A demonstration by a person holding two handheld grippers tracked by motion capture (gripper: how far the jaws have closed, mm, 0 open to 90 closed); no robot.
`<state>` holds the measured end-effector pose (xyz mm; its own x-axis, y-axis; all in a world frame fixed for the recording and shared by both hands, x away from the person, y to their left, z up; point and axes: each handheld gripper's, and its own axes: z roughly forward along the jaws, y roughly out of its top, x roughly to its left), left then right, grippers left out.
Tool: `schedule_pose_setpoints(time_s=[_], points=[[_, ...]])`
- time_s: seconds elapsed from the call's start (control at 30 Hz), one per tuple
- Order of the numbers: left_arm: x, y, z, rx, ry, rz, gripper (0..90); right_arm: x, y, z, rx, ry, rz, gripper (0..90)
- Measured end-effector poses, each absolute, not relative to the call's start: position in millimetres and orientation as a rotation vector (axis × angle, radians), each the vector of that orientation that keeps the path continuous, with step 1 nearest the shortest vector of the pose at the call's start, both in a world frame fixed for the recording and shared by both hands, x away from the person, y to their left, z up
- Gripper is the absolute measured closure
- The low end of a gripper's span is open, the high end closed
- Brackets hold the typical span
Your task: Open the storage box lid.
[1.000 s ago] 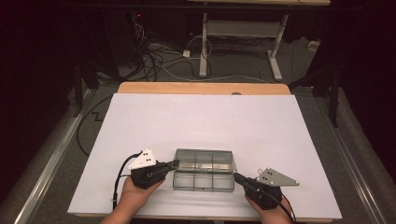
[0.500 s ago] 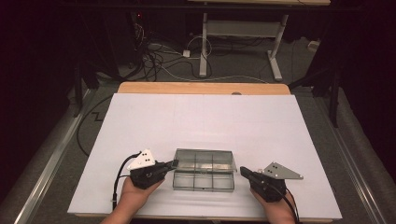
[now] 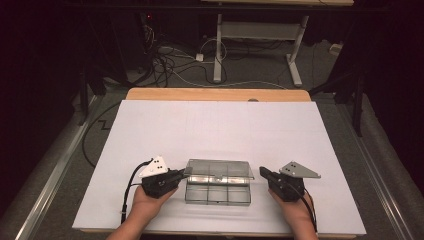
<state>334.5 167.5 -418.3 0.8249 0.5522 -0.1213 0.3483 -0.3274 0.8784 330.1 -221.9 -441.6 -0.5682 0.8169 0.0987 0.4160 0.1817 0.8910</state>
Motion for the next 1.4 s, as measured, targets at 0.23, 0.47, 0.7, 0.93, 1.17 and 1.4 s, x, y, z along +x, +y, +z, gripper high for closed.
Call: schedule_pose_setpoints(time_s=[0.23,0.47,0.7,0.93,1.17,1.4], points=[[341.2,163.8,-419.0,1.942,0.673,0.236,87.8,343.4,-219.7,-434.8,1.143,2.031,1.343,90.0],[345.8,161.9,-416.7,1.938,0.67,0.246,87.8,355.0,-216.8,-431.1,1.138,2.02,1.353,90.0],[350.1,161.1,-413.9,1.929,0.67,0.252,87.8,362.3,-210.2,-427.5,1.119,2.026,1.36,90.0],[353.3,161.5,-410.4,1.923,0.674,0.257,87.8,366.7,-206.0,-421.5,1.106,2.016,1.383,90.0],[357.0,162.6,-406.3,1.916,0.679,0.265,87.8,369.8,-204.8,-415.1,1.094,2.007,1.411,90.0],[361.6,162.8,-404.8,1.907,0.688,0.265,87.8,372.9,-200.0,-411.5,1.086,2.004,1.446,90.0]])
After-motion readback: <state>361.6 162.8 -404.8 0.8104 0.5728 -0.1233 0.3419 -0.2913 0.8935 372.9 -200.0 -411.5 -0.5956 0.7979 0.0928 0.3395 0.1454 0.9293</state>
